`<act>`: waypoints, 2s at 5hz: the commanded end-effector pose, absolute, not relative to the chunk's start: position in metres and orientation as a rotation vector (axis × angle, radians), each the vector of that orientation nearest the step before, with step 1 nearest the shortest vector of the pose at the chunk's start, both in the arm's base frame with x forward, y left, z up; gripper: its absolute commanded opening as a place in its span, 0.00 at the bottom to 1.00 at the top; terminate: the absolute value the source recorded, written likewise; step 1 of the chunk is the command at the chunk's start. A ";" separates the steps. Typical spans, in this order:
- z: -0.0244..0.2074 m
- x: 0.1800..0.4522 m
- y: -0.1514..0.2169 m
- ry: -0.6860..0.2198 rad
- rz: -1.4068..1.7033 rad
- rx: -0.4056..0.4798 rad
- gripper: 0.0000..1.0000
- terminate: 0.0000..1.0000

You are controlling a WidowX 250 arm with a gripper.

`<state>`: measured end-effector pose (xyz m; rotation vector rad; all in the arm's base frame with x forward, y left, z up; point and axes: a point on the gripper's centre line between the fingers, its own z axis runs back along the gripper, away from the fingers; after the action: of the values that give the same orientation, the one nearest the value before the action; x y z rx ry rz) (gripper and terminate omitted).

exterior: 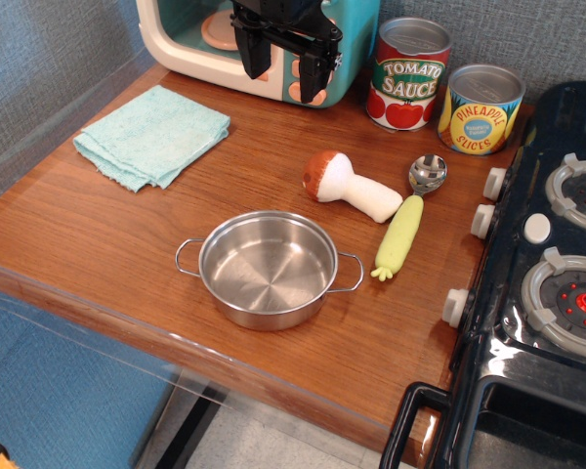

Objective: Place the pot on the blue towel.

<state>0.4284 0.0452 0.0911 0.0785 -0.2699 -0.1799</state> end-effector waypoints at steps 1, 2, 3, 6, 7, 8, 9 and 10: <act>0.091 0.428 0.045 -0.270 -0.180 0.078 1.00 0.00; 0.098 0.393 0.021 -0.320 -0.322 0.050 1.00 0.00; 0.104 0.363 0.012 -0.334 -0.426 0.004 1.00 0.00; 0.102 0.264 0.009 -0.314 -0.748 -0.033 1.00 0.00; 0.086 0.239 0.002 -0.275 -0.845 -0.039 1.00 0.00; 0.073 0.230 -0.009 -0.249 -0.887 -0.023 1.00 0.00; 0.057 0.228 -0.016 -0.227 -0.898 0.000 1.00 0.00; 0.047 0.232 -0.021 -0.211 -0.896 0.008 1.00 0.00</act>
<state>0.2270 -0.0301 0.0381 -0.0019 -0.1793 -0.8907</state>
